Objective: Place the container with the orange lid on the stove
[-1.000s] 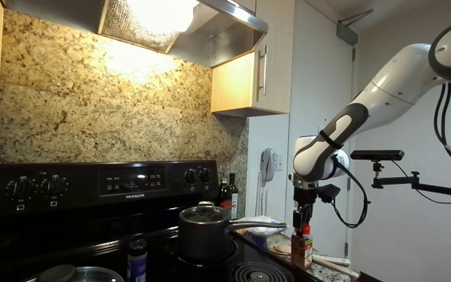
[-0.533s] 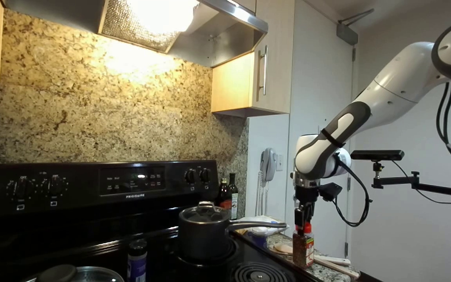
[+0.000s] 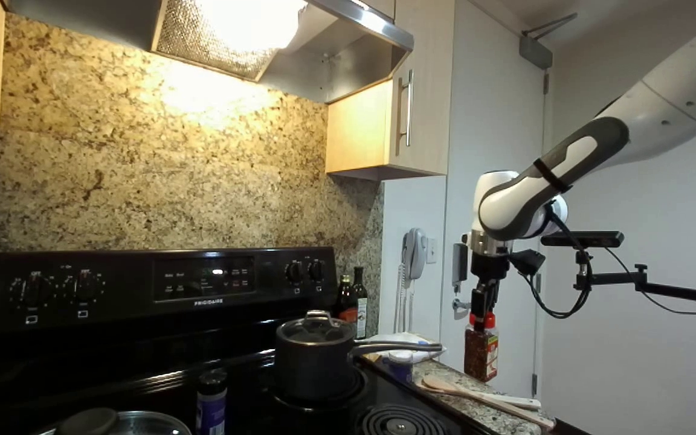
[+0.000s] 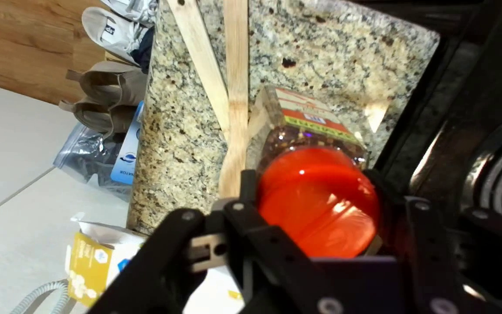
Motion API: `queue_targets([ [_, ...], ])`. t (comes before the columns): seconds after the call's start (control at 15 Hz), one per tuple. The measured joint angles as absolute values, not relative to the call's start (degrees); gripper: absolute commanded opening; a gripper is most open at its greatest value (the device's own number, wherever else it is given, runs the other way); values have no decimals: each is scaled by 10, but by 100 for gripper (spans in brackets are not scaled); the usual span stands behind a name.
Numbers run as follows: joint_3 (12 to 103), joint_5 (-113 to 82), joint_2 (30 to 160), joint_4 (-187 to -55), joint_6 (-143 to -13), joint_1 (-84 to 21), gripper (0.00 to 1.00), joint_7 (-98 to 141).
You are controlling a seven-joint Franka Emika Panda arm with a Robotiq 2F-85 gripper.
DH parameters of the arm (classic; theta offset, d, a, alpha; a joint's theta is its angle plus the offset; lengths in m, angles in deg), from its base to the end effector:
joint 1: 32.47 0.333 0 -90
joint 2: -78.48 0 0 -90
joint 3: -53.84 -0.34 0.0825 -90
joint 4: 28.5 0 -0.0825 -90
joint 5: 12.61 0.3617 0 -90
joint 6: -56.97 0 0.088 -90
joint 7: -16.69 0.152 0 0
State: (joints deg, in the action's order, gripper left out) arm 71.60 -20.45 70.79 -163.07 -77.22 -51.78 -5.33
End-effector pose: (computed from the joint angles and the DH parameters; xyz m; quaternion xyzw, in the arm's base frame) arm 0.3804 -0.2967 0.3873 0.9939 -0.0862 0.0379 0.0576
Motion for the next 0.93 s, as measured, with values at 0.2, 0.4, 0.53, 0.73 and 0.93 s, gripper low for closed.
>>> queue_targets([
  [0.2, 701, -246, 636, -1659, -715, -504, 61, -52],
  [0.4, 697, -251, 609, -1677, -709, -502, 61, -52],
  [0.53, 697, -251, 609, -1678, -709, -502, 36, -52],
  [0.73, 712, -251, 612, -1667, -707, -501, 36, -65],
  [0.93, 711, -251, 612, -1627, -692, -485, 36, -87],
])
